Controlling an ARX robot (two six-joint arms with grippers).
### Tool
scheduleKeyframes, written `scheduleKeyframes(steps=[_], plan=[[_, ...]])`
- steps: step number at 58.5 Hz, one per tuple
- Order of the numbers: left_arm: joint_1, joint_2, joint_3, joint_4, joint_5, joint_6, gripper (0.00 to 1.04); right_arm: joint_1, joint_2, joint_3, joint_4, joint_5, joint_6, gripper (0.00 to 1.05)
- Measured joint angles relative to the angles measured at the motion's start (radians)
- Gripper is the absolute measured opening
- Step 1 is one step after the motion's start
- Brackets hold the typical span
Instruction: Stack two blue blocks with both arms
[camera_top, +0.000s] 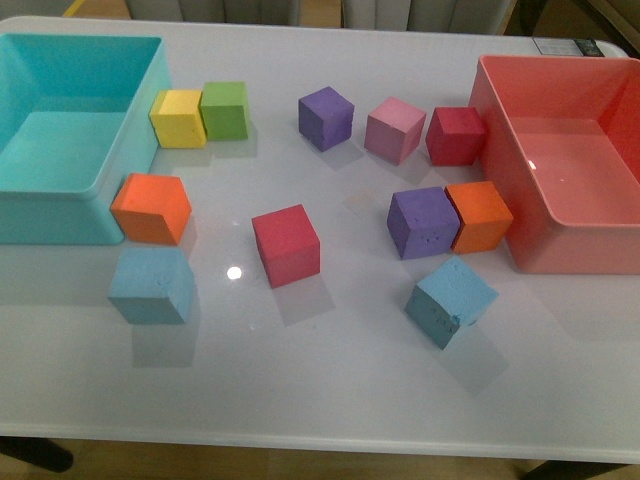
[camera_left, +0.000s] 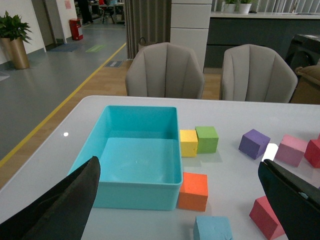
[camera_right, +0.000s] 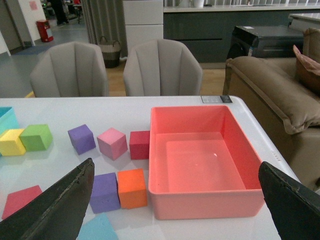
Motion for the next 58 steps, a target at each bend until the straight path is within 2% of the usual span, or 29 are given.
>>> scheduleKeyframes(steps=[11, 15, 19, 26, 34, 38, 43, 52, 58], plan=[[0.000, 0.000, 0.000, 0.000, 0.000, 0.000, 0.96, -0.001, 0.002, 0.001, -0.002, -0.006, -0.003, 0.96], [0.000, 0.000, 0.000, 0.000, 0.000, 0.000, 0.96, -0.058, 0.151, 0.090, -0.220, -0.220, -0.112, 0.96], [0.000, 0.000, 0.000, 0.000, 0.000, 0.000, 0.96, -0.068, 0.326, 0.125, -0.247, -0.314, -0.218, 0.96], [0.000, 0.000, 0.000, 0.000, 0.000, 0.000, 0.96, -0.050, 0.637, 0.146, -0.037, -0.288, -0.351, 0.96], [0.000, 0.000, 0.000, 0.000, 0.000, 0.000, 0.96, 0.043, 1.090, 0.234, 0.293, -0.251, -0.462, 0.96], [0.000, 0.000, 0.000, 0.000, 0.000, 0.000, 0.96, 0.084, 1.296, 0.291, 0.382, -0.249, -0.474, 0.96], [0.000, 0.000, 0.000, 0.000, 0.000, 0.000, 0.96, 0.130, 1.533, 0.365, 0.444, -0.226, -0.488, 0.96], [0.000, 0.000, 0.000, 0.000, 0.000, 0.000, 0.96, 0.185, 1.847, 0.507, 0.465, -0.221, -0.473, 0.96], [0.000, 0.000, 0.000, 0.000, 0.000, 0.000, 0.96, 0.202, 1.936, 0.566, 0.459, -0.200, -0.445, 0.96]])
